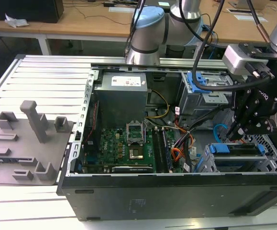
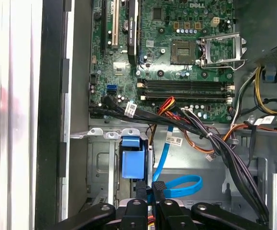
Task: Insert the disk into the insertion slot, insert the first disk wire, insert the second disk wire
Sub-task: 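Insert the second disk wire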
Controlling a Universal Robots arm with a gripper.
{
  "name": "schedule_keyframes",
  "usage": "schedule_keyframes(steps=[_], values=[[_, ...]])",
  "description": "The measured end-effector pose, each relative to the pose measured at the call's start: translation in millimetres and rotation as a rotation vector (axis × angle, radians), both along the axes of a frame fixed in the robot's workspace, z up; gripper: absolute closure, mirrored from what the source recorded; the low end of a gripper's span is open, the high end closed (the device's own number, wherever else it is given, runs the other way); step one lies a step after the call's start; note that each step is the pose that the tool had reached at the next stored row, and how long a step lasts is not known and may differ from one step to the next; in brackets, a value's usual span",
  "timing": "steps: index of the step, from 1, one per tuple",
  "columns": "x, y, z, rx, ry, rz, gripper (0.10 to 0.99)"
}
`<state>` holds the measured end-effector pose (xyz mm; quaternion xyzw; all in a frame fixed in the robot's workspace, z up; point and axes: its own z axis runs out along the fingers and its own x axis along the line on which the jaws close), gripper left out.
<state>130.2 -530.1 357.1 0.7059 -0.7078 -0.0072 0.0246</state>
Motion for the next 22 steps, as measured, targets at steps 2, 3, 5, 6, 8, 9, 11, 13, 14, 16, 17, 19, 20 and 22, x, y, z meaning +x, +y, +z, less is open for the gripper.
schedule_keyframes(steps=[2,3,5,6,8,9,11,13,14,16,17,19,20,22], values=[[0.4,0.0,-0.4,0.000,0.0000,0.000,0.925],[0.7,0.0,-0.7,0.000,0.0000,0.000,0.925],[1.6,0.1,-1.2,0.001,0.0000,0.000,0.925],[1.9,0.1,-1.5,0.002,0.0000,0.000,0.925],[4.4,0.1,-2.0,0.002,0.0000,0.000,0.925],[5.6,0.1,-2.2,0.002,0.0000,0.000,0.925],[8.8,0.1,-3.1,0.002,0.0000,0.000,0.925],[10.3,-1.1,-4.6,0.001,0.0001,0.000,0.925],[10.8,-2.3,-5.3,0.001,0.0000,0.000,0.925],[11.8,-4.6,-6.7,0.001,0.0000,0.000,0.925],[12.5,-5.2,-7.5,0.002,0.0000,0.000,0.925],[14.7,-5.8,-9.5,0.001,0.0000,0.000,0.925],[15.6,-6.0,-10.5,0.001,0.0000,0.000,0.925],[16.3,-6.6,-11.8,0.002,0.0000,0.000,0.925]])
